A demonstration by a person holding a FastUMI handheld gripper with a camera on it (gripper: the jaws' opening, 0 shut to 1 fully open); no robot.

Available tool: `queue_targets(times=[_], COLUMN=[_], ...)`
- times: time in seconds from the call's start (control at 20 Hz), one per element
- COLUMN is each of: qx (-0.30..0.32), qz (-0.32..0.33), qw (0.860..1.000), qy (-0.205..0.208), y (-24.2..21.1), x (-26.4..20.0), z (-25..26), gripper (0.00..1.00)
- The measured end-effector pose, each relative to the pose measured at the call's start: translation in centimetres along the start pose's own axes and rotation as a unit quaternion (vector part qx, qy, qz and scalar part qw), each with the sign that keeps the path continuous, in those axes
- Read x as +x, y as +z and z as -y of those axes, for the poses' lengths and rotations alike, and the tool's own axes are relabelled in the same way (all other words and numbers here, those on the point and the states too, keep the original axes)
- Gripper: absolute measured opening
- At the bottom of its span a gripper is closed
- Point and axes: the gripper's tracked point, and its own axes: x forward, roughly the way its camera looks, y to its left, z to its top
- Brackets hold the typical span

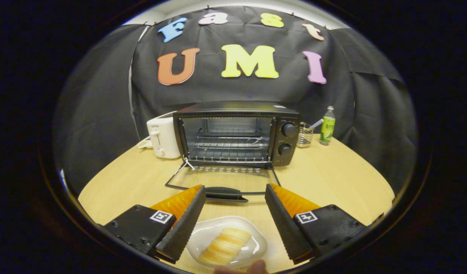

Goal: Open the toaster oven, put the food inside, and close the toaster oven door.

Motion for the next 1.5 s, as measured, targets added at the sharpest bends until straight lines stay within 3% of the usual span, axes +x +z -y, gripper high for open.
queue_targets(times=[0.2, 0.4, 1.0, 1.5], qx=[0.005, 0.020, 0.058, 0.089], qz=[0.026, 0.007, -0.108, -0.156], qw=[1.000, 1.000, 0.992, 0.984], qy=[-0.010, -0.008, -0.012, -0.012], y=[0.2, -1.2, -10.6, -12.9], x=[-4.6, -6.5, -2.0, -1.3], z=[1.0, 1.0, -1.8, -2.1], gripper=[1.00, 1.00, 1.00, 0.76])
